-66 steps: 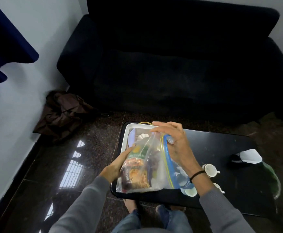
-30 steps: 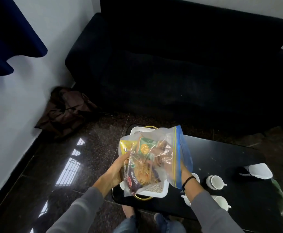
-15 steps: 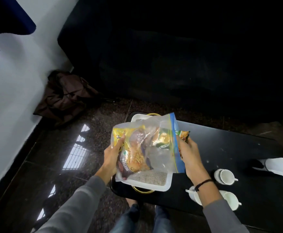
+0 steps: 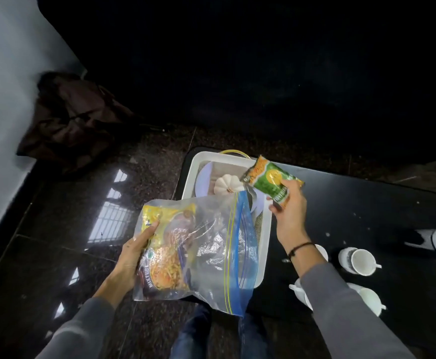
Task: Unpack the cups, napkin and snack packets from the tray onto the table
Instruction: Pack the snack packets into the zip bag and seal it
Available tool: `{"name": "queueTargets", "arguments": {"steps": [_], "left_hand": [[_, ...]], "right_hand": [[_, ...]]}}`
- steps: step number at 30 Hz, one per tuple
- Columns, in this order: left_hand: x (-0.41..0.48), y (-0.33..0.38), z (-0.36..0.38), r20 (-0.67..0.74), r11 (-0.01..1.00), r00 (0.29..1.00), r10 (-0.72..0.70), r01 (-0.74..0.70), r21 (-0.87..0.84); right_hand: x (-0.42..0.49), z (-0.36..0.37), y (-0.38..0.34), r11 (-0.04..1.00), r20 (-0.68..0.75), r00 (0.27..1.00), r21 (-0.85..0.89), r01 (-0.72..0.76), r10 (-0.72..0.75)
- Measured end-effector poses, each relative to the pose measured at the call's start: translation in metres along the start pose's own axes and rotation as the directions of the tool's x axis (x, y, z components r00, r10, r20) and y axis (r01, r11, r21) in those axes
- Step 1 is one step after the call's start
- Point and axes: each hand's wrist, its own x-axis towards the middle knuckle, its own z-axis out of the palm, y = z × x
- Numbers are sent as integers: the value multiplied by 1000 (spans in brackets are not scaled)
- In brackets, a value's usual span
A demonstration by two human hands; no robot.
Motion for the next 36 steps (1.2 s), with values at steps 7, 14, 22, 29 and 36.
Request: {"name": "queueTargets", "arguments": {"steps": [7,14,22,29,36], "left_hand": [[10,-5,10,32,999,999,9,-8,-33],[19,3,30,58,999,998,21,-19,-31],[23,7,55,66,999,997,46,-45,-12],[19,4,69,25,999,999,36,-35,-28],[23,1,67,12,999,999,38,-38,1]], "right_hand": [[57,34,27,961,169,982,-275,-36,85],[83,32,44,928,296,951,-372,28,90],[65,0,34,893,111,993,-440,95,-51],[4,-25,16,950,44,989,-276,146,-139],[-41,-26,22,765,182,880,-438,472,-438]]}}
